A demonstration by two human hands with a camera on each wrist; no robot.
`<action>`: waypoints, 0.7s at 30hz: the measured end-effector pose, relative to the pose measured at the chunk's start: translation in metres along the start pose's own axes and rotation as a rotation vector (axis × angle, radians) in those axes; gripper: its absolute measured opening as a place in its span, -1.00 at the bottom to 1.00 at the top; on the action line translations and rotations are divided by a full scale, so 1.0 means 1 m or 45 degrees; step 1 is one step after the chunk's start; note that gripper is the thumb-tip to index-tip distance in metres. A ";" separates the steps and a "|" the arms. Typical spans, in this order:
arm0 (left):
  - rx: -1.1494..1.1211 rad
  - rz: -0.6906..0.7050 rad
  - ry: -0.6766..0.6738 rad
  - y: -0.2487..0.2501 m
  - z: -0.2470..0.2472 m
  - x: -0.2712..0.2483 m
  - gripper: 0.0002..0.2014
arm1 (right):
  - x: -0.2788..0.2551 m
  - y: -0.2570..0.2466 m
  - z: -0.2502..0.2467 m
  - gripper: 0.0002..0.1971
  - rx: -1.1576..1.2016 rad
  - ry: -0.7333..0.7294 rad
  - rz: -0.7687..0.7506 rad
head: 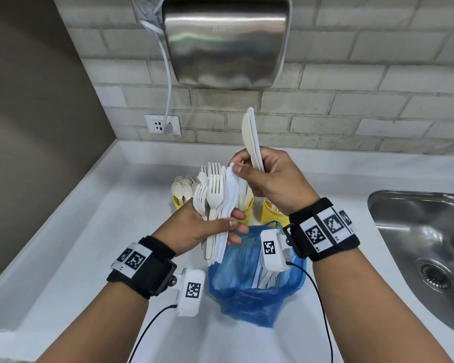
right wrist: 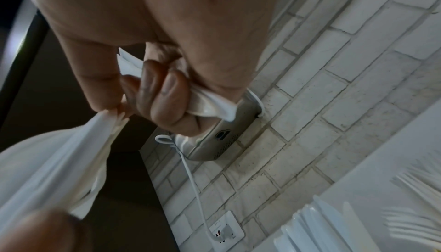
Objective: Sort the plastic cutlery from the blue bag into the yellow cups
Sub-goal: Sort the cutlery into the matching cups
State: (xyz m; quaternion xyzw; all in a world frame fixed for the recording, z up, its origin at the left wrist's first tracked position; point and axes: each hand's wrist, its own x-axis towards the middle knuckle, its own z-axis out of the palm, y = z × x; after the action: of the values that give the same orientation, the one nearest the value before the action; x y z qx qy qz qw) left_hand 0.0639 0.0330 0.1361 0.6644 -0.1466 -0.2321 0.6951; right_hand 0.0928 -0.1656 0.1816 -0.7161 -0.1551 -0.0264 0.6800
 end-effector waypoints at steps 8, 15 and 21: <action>0.005 0.021 0.019 -0.003 -0.007 0.001 -0.83 | 0.004 0.000 0.004 -0.88 0.465 0.212 0.022; 0.027 0.053 0.037 0.002 -0.006 0.001 -0.83 | -0.001 0.015 0.012 -0.83 0.324 0.138 0.135; 0.088 0.051 0.027 0.000 -0.008 -0.003 -0.81 | 0.002 0.011 0.009 -0.83 0.590 0.336 0.125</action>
State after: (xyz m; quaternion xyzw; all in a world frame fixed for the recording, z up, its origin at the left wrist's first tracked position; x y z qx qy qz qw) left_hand 0.0657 0.0409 0.1363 0.6873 -0.1604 -0.2061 0.6778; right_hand 0.0958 -0.1569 0.1712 -0.5385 -0.0323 -0.0503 0.8405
